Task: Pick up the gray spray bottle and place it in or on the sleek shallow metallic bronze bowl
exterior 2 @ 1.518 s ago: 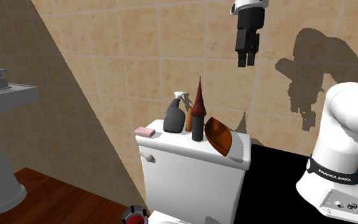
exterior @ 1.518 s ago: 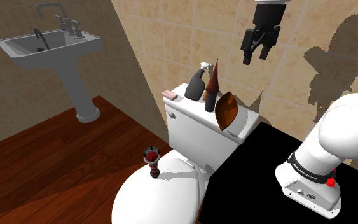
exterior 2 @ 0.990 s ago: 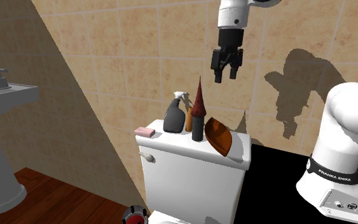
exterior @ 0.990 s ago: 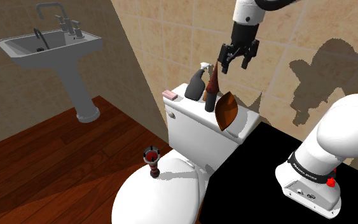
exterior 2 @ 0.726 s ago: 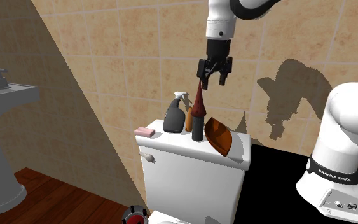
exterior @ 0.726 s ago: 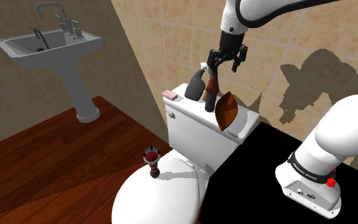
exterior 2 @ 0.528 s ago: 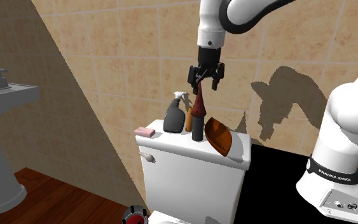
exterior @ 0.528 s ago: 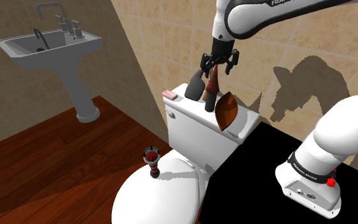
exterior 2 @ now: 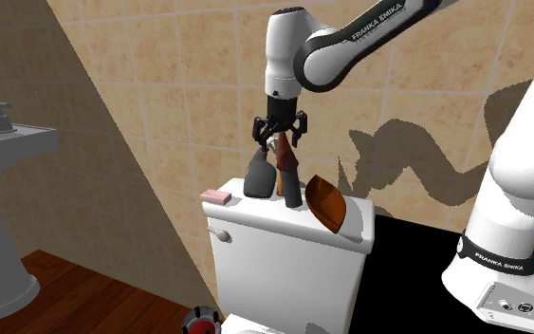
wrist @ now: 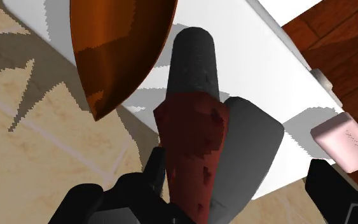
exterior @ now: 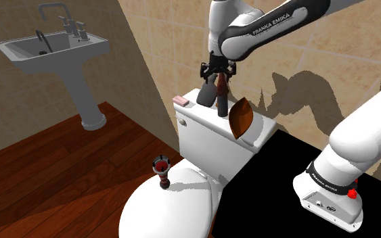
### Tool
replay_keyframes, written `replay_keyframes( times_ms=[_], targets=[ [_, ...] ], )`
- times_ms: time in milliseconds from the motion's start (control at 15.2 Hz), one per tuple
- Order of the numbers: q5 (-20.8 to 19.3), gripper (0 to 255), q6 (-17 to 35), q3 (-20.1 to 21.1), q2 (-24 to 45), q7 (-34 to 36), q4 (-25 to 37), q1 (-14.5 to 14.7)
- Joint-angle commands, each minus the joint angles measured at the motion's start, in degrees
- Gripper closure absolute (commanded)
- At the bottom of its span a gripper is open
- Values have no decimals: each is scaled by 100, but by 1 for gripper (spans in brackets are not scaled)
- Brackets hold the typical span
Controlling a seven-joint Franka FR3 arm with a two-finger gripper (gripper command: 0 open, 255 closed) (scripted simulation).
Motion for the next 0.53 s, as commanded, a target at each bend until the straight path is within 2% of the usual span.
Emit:
replay_keyframes(
  times_ms=[0, 198, 462],
  targets=[
    [-487, 0, 187, 76, 433, 613, 222, -147],
    [-1219, 0, 275, 82, 1077, 1487, 675, -252],
    [-2091, 0, 223, -87, 1895, 2523, 1373, -227]
  ],
)
